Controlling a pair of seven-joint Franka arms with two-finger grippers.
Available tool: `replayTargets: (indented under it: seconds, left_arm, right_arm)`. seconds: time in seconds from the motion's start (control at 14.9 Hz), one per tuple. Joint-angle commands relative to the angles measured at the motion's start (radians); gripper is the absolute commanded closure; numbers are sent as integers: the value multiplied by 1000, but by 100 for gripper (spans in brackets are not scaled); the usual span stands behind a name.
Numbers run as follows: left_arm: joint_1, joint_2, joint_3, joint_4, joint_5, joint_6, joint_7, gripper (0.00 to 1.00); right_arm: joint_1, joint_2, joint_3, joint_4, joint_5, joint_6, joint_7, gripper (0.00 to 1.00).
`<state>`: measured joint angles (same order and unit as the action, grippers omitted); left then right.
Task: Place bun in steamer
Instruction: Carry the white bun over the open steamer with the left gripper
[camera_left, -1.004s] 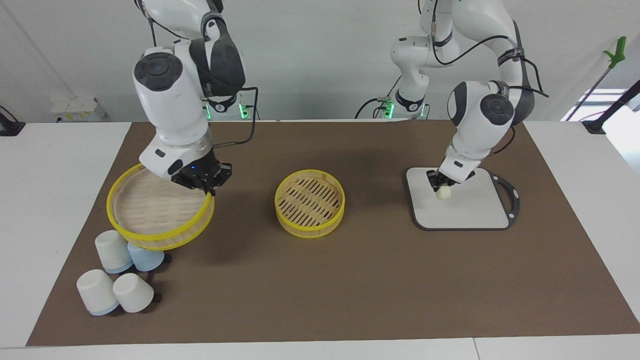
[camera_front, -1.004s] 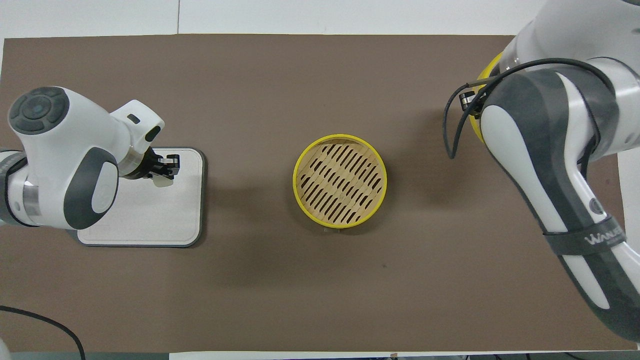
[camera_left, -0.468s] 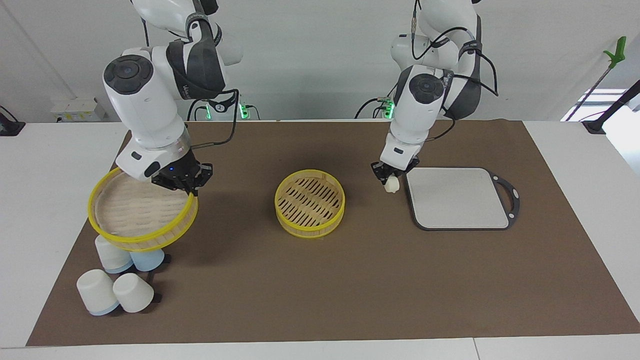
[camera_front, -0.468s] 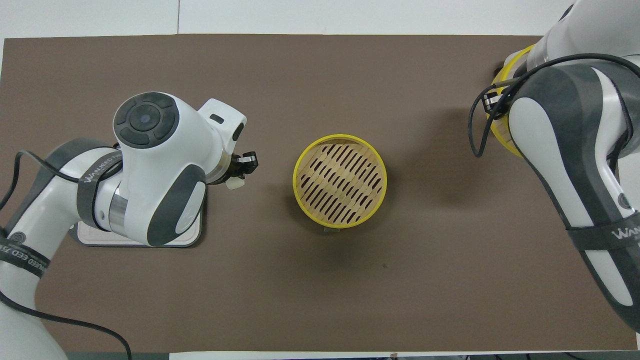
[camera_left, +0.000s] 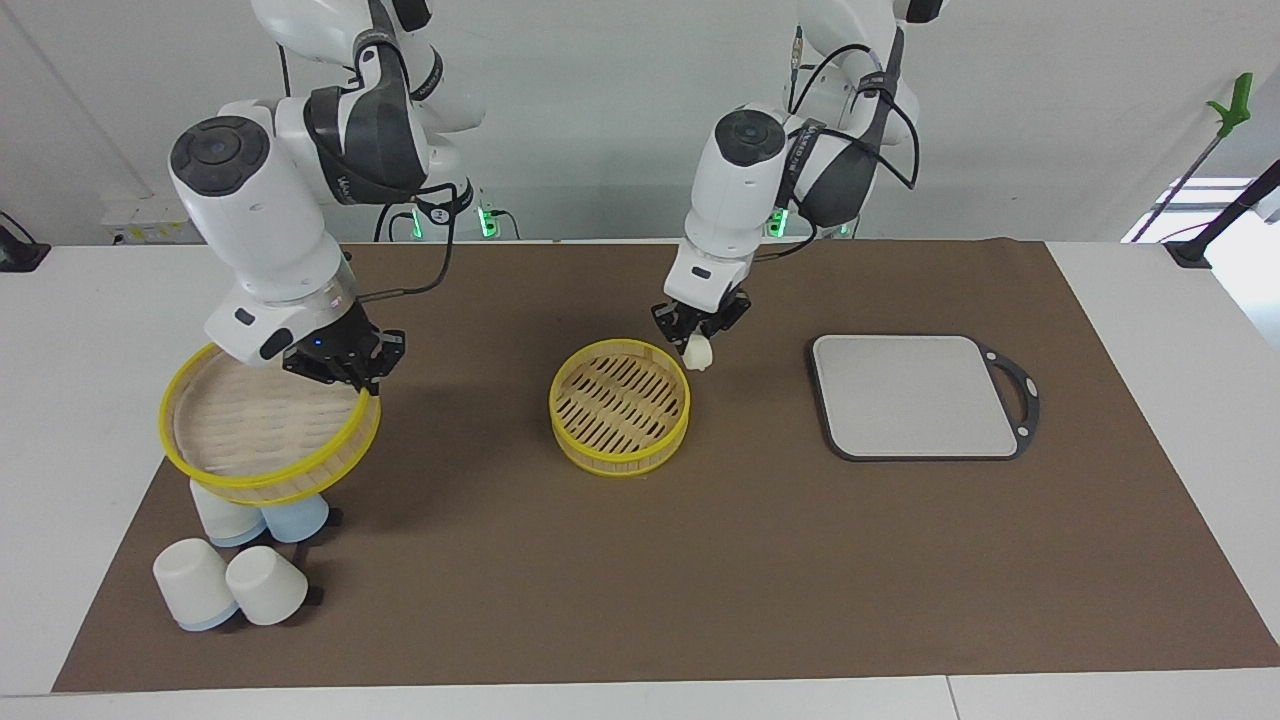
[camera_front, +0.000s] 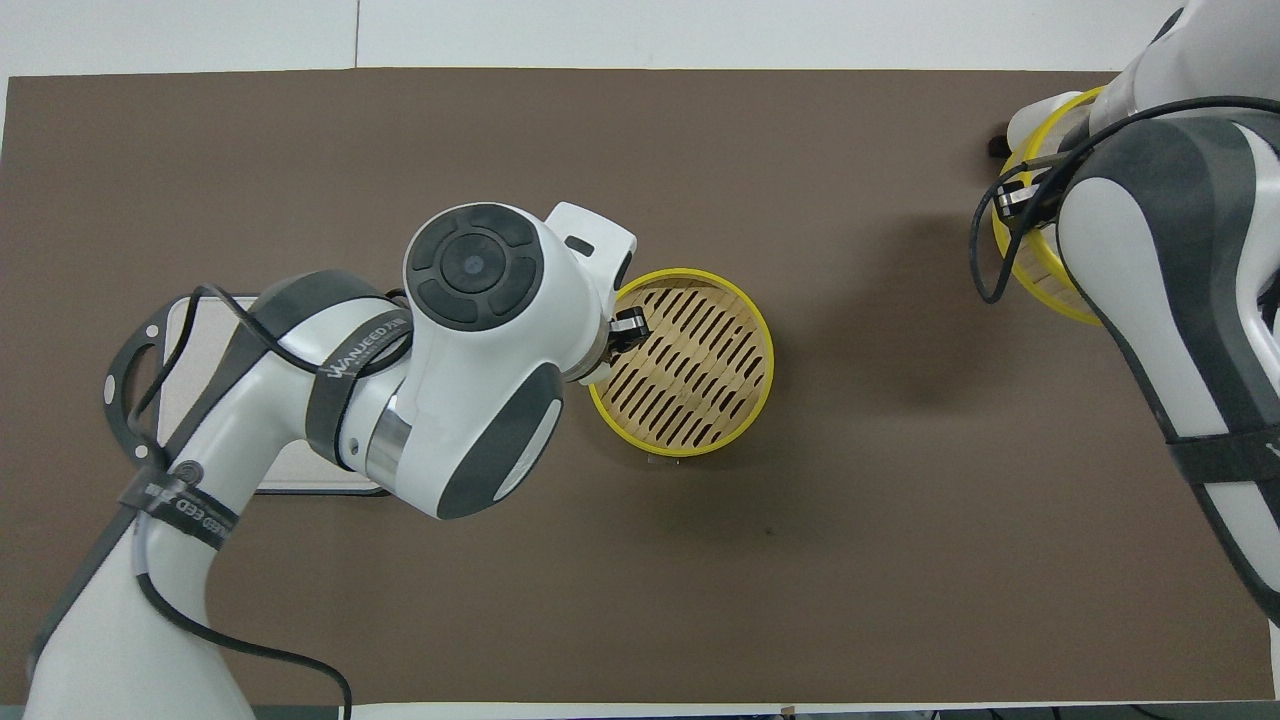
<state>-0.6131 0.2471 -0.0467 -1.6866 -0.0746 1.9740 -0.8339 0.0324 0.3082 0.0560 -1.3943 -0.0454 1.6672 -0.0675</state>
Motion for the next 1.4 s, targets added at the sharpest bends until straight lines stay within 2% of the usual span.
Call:
replayTargets:
  seconds: [0.0, 0.07, 0.4, 0.6, 0.87, 1.34]
  left_arm:
    - [-59, 238, 21, 262, -19, -38, -66, 69]
    - [-62, 271, 21, 295, -14, -55, -88, 69]
    - [-96, 305, 21, 278, 30, 0, -88, 68]
    - [-96, 305, 21, 236, 45, 19, -85, 67]
    - [-99, 302, 21, 153, 44, 109, -85, 67]
    - [-109, 291, 18, 104, 42, 160, -85, 65]
  right_arm:
    - [-22, -37, 10, -46, 18, 25, -38, 100]
    - [-22, -40, 10, -54, 18, 28, -40, 100]
    - [-25, -47, 10, -68, 36, 45, -48, 100]
    - [-23, -47, 10, -69, 38, 46, -58, 100]
    - [-22, -49, 10, -80, 39, 69, -60, 100]
    - [-11, -57, 10, -103, 91, 111, -52, 100]
